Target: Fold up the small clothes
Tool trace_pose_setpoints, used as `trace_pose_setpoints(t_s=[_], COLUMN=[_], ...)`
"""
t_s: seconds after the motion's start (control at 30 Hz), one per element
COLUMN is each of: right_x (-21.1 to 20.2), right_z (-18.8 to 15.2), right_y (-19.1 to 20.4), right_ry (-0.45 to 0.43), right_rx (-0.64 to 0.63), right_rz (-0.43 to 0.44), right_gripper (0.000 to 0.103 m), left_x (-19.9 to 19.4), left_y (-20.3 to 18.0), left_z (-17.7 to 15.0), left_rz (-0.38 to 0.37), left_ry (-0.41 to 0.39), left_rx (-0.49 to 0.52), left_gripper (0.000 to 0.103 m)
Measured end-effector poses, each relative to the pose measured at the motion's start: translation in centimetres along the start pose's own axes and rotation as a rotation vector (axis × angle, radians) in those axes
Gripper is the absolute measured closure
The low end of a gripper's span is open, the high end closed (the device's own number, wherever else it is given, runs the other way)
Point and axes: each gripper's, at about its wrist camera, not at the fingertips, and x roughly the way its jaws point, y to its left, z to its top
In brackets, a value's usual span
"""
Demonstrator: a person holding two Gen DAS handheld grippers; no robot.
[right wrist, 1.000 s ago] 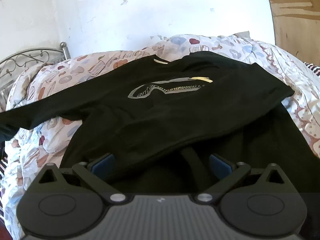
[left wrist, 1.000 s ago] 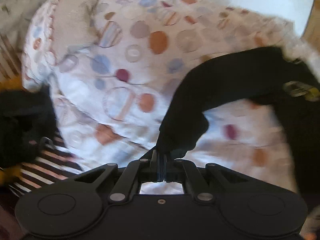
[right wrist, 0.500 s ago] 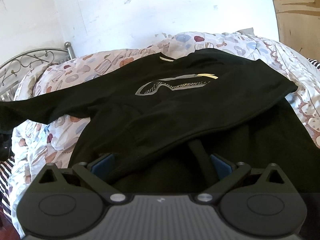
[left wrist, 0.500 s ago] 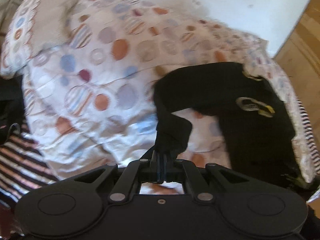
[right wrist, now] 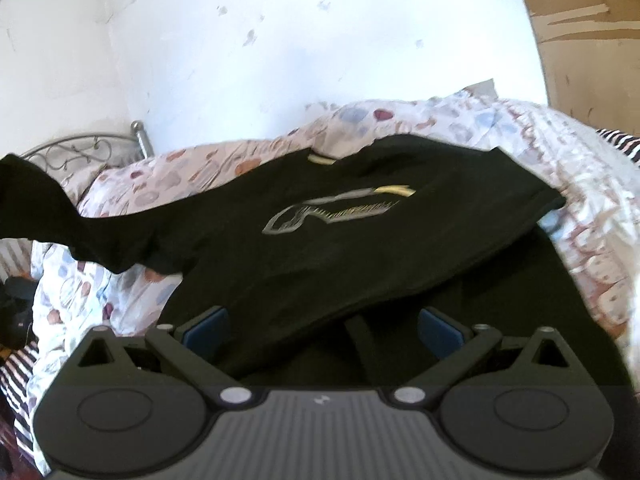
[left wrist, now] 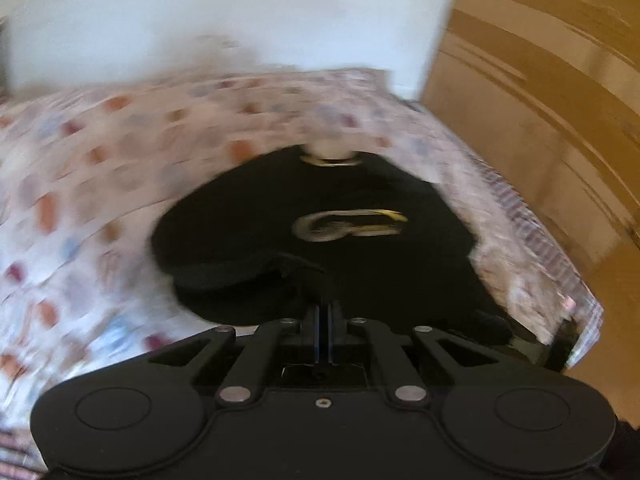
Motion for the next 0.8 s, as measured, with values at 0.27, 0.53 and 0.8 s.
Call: trace_pose_setpoints(t_s=[0.27,0.53,0.8], right_x=[-3.5,-5.9,-7.1], right_z=[1.1,1.0,-0.2], right_y=[-5.3,-11.1,-14.0], right_ry=[-0.052,-0.055,-0.052], right_rx=[0.028,0.059,0.092], right_rz=[-0.080,-0.115,-0.087], right_gripper=[0.000,0.000,0.000], left_x=[6.1,13.6,17.5], left_y=[-10.1,-15.1,-18.8], left_z=[0.8,-0.4,-4.2], left_rz=[-0.176,-0.172,-0.068], left_ry=[0.066,0.159,0.123], left_rx=[0.185,0.211,0.236], left_gripper=[0.101,0.101,0.100])
